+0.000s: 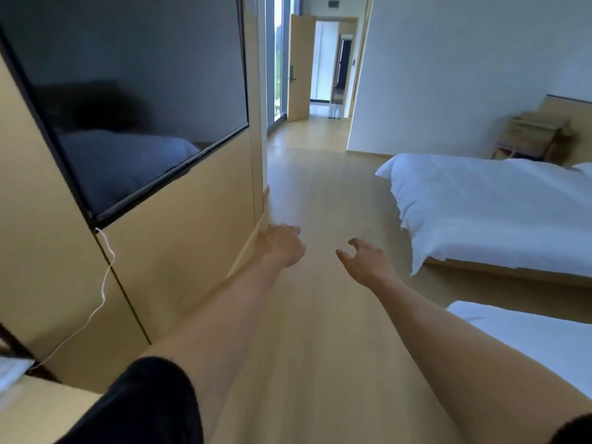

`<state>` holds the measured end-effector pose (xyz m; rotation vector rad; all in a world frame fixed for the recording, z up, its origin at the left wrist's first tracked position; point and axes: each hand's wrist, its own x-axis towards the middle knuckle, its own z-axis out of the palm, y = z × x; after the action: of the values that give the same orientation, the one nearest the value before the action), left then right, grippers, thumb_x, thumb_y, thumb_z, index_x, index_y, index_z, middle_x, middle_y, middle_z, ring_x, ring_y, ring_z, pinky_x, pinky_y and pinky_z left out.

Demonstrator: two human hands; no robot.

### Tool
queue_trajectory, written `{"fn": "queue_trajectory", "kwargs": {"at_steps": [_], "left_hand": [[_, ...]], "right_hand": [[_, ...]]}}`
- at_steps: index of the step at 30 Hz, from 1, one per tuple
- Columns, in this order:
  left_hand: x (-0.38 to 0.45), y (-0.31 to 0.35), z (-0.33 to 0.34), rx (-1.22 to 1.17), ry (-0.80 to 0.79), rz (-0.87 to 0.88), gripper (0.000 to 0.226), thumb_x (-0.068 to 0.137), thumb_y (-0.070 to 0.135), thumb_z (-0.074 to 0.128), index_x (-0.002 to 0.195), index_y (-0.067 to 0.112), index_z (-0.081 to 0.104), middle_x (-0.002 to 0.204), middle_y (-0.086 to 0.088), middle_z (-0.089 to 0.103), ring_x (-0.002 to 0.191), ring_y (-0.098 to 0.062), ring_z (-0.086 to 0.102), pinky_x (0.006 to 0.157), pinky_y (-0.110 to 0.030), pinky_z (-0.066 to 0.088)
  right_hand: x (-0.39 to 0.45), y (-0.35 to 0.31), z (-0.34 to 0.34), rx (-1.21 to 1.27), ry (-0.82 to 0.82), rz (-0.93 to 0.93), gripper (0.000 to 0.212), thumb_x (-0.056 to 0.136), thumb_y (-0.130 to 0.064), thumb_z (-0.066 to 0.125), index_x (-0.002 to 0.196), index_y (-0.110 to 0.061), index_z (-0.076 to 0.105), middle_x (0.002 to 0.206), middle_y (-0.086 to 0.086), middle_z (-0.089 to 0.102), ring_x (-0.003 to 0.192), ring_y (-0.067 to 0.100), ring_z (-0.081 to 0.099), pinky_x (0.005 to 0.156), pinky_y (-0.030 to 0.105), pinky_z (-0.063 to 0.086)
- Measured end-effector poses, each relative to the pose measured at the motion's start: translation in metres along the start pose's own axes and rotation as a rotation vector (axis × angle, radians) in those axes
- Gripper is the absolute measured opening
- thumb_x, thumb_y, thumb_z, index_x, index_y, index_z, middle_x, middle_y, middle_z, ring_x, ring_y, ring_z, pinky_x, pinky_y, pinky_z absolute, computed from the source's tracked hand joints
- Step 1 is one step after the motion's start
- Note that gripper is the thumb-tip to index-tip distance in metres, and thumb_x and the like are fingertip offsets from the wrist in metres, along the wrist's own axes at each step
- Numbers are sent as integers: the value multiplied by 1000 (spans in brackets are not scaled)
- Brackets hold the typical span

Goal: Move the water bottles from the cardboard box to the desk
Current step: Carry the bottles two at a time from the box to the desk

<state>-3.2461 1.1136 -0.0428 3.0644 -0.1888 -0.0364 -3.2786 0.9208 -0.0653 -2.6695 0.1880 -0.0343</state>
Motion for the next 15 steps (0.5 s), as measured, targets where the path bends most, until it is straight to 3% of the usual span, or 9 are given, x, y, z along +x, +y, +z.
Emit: {"fn": "queue_trajectory", "kwargs": {"at_steps": [7, 15], "left_hand": [[101, 35, 20, 28, -105, 69, 52, 102, 39, 34, 152, 31, 36, 159, -1, 36, 143, -29, 34, 117, -45, 23], [255, 15, 13, -29, -151, 85, 54, 104, 32, 31, 158, 33, 28, 161, -1, 32, 146, -28, 29, 117, -43, 22]], "right_hand": [[82, 34, -9, -30, -41, 120, 62, 99, -54, 46, 152, -24, 38, 153, 10, 45, 139, 29, 43, 112, 43, 38], [222, 25, -5, -84, -70, 202, 66, 95, -58, 48, 153, -29, 36, 155, 6, 43, 140, 27, 43, 111, 43, 40]]}}
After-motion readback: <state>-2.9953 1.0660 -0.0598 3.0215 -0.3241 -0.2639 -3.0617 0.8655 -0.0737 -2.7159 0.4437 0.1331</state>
